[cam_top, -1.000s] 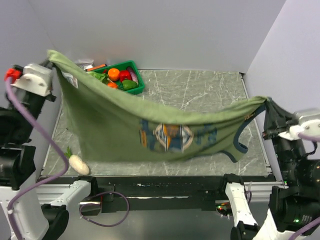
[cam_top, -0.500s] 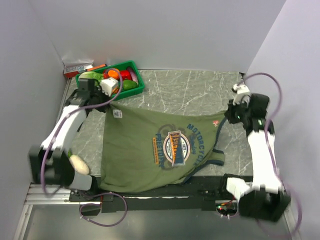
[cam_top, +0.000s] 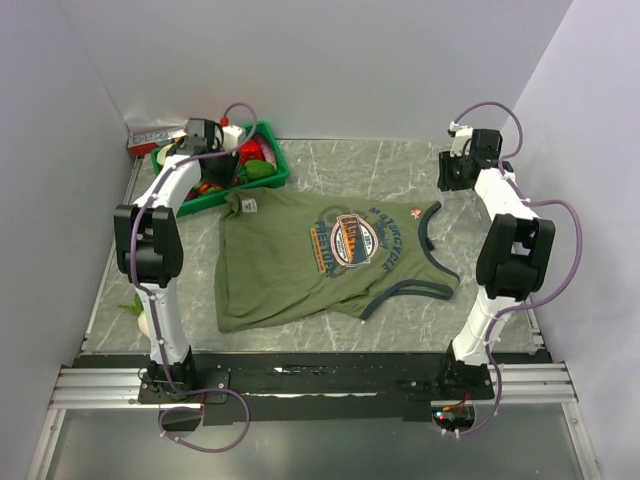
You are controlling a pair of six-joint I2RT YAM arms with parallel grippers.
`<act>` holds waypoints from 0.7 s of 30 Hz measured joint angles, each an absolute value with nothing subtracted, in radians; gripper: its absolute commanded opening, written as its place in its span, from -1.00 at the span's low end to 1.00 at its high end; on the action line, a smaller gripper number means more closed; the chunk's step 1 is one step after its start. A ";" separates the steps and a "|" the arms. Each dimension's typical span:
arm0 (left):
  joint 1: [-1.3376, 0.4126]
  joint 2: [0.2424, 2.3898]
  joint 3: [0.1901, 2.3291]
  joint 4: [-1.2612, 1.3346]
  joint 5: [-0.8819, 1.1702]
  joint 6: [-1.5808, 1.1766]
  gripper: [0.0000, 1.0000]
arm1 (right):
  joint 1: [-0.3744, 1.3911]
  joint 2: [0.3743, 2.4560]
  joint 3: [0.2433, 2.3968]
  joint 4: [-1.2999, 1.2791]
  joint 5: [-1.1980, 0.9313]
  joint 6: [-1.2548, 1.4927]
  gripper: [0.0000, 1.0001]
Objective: Remove the brooch from the garment
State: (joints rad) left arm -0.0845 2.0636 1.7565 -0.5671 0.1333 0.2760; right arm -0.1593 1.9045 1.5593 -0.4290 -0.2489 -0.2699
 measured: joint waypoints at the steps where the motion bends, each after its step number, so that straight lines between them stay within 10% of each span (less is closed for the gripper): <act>1: -0.085 2.073 1.793 -0.587 0.139 0.270 0.32 | -0.159 1.917 1.575 -0.425 -0.245 -0.270 0.01; 21: -0.243 1.917 1.399 -0.838 0.308 0.429 0.16 | -0.114 1.843 1.401 -0.720 -0.394 -0.355 -0.42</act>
State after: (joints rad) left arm -0.2428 1.9171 1.3987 -0.8375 0.3080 0.4290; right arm -0.1143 1.8427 1.4014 -0.7197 -0.3943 -0.3546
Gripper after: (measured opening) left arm 0.601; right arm 0.320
